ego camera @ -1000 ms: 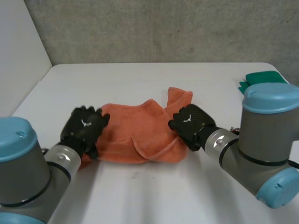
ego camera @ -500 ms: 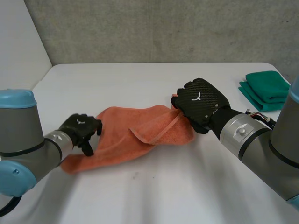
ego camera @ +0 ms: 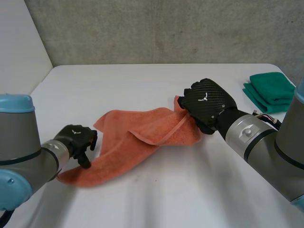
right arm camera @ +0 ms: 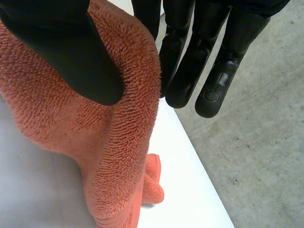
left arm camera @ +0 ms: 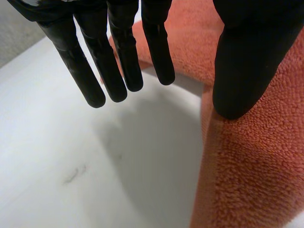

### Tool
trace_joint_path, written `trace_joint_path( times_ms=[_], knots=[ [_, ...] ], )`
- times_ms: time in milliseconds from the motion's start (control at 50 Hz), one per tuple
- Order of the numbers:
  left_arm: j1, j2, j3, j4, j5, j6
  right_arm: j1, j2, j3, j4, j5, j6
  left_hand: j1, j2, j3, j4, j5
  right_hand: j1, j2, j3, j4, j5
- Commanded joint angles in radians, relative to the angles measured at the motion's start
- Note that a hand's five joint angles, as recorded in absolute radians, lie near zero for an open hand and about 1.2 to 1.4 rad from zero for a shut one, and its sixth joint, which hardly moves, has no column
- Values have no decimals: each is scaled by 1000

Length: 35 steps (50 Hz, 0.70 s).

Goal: Fold the laundry.

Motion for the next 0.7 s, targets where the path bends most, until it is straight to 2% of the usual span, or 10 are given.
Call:
trace_joint_path(
  times_ms=[20,220,480,520,540,600,700],
  knots=[
    [-5,88,-45,-9,4,-4,0,1,12,1,-2,1,43,44,44,48,53,440,228,220,209,245],
    [-7,130,-107,-24,4,-6,3,1,18,-1,-2,1,20,21,21,24,29,440,228,220,209,245],
    [4,87,-161,-31,9,-4,0,1,29,-12,-2,1,40,41,41,45,50,440,228,220,209,245],
    [4,73,-158,-31,7,-4,-2,1,29,-10,-1,1,137,138,138,141,146,440,228,220,209,245],
    [4,66,-155,-26,3,-3,-2,1,29,-10,1,1,364,365,365,369,373,440,228,220,209,245],
    [1,64,-147,-17,0,-4,-2,1,29,-7,4,1,702,703,704,707,712,440,228,220,209,245],
    [-13,111,-128,50,-14,-6,1,1,29,10,4,3,703,704,705,708,713,440,228,220,209,245]
  ],
)
